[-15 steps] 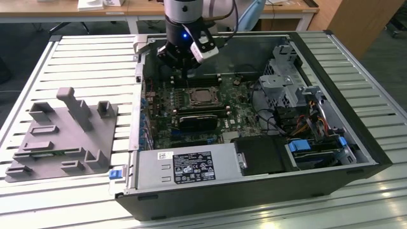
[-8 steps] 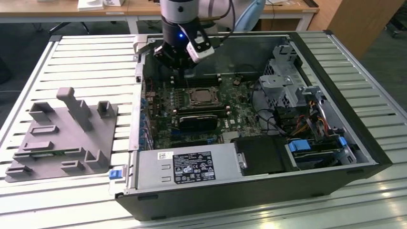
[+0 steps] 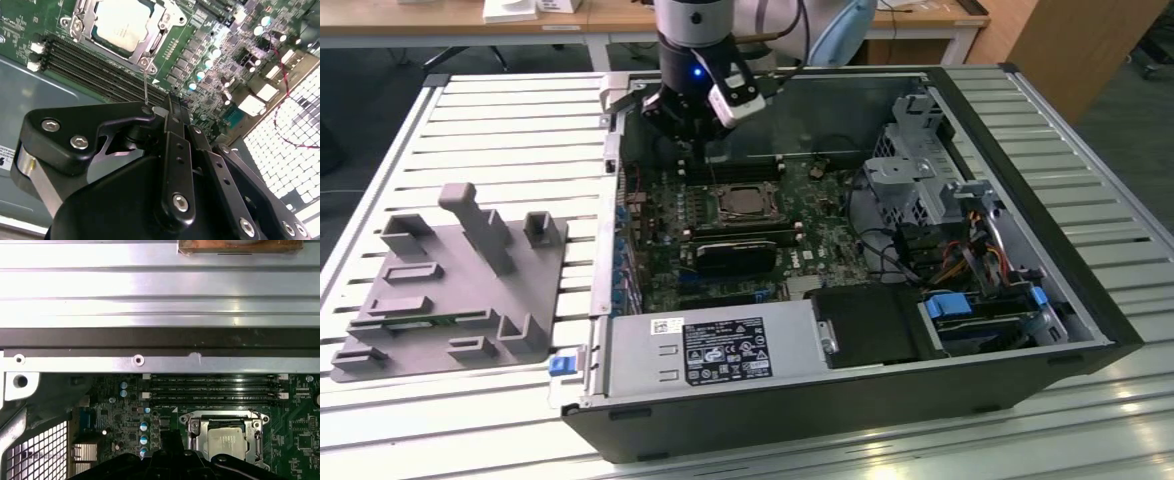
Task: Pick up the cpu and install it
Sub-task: 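Install the first cpu locking lever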
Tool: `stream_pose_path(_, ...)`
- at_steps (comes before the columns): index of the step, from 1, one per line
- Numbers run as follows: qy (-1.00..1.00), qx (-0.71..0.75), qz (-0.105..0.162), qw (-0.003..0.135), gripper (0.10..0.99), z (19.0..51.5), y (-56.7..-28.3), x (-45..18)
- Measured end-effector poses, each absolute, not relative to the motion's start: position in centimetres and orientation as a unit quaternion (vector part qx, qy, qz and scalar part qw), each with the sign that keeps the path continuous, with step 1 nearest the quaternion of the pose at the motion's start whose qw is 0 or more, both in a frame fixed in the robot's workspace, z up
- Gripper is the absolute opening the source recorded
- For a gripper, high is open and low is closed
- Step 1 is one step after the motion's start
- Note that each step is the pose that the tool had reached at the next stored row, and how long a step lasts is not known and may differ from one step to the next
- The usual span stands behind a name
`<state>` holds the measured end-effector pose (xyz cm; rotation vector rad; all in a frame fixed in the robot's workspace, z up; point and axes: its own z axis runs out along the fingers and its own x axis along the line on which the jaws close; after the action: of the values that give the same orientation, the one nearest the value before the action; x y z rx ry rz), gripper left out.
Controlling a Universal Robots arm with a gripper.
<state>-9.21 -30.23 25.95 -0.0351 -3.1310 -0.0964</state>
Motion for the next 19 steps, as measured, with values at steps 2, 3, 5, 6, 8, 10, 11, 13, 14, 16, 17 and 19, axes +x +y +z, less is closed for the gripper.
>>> stream_pose_path(2,-0.999,-0.011,-0.031,0.004,0.106,25.9,-30.0,-9.1)
stream_pose_path(3,-0.999,-0.011,-0.031,0.004,0.106,25.9,-30.0,-9.0)
stream_pose_path(5,-0.999,-0.011,-0.031,0.004,0.106,25.8,-29.8,-8.6)
stream_pose_path(6,-0.999,-0.011,-0.031,0.004,0.106,25.8,-29.7,-8.4)
stream_pose_path(8,-0.999,-0.011,-0.031,0.004,0.106,25.8,-29.7,-8.0)
stream_pose_path(10,-0.999,-0.011,-0.031,0.004,0.106,25.8,-29.7,-7.8)
stream_pose_path(11,-0.999,-0.011,-0.031,0.004,0.106,25.8,-29.7,-7.8)
stream_pose_path(13,-0.999,-0.011,-0.031,0.004,0.106,25.7,-29.7,-7.5)
stream_pose_path(14,-0.999,-0.011,-0.031,0.004,0.106,25.7,-29.7,-7.1)
stream_pose_path(16,-0.999,-0.011,-0.031,0.004,0.106,25.7,-29.7,-6.4)
stream_pose_path(17,-0.999,-0.011,-0.031,0.004,0.106,25.6,-29.7,-6.1)
stream_pose_path(19,-0.999,-0.011,-0.031,0.005,0.106,25.6,-29.7,-5.6)
